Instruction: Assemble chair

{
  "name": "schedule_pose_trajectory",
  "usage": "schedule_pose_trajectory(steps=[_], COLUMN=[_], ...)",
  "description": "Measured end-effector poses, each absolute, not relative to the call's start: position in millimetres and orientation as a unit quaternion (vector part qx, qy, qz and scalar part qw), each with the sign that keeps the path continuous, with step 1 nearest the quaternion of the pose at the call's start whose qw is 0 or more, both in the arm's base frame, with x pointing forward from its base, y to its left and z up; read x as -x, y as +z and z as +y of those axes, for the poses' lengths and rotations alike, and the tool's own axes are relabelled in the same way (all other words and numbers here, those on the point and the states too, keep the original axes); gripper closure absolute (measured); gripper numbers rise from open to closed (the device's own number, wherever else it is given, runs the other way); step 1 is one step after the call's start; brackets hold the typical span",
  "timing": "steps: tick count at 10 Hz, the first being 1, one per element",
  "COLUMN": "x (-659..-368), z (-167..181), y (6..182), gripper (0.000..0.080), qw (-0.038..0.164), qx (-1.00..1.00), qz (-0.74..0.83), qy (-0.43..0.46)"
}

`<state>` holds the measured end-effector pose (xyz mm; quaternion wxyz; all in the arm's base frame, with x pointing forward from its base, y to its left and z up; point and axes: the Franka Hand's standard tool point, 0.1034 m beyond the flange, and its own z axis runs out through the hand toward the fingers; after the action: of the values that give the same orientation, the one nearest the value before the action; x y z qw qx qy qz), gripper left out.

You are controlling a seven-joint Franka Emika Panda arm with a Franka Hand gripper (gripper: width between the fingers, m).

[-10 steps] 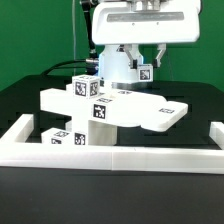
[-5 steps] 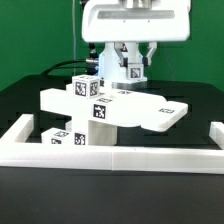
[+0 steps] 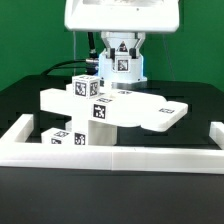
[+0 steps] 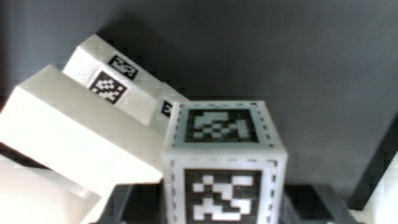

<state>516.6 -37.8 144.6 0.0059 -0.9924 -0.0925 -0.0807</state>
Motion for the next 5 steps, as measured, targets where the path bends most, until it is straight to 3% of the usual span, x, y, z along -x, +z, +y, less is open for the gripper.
schedule_pose_trajectory(steps=[2,5], x=[-519,-565], z=[-41,-73], y=[144.4,157.7], gripper=[0.0511,0.0511], qw=[0.003,-0.017], qx=[0.991,0.980], qz=[-0.105,-0.179], qy=[-0.080,-0.083])
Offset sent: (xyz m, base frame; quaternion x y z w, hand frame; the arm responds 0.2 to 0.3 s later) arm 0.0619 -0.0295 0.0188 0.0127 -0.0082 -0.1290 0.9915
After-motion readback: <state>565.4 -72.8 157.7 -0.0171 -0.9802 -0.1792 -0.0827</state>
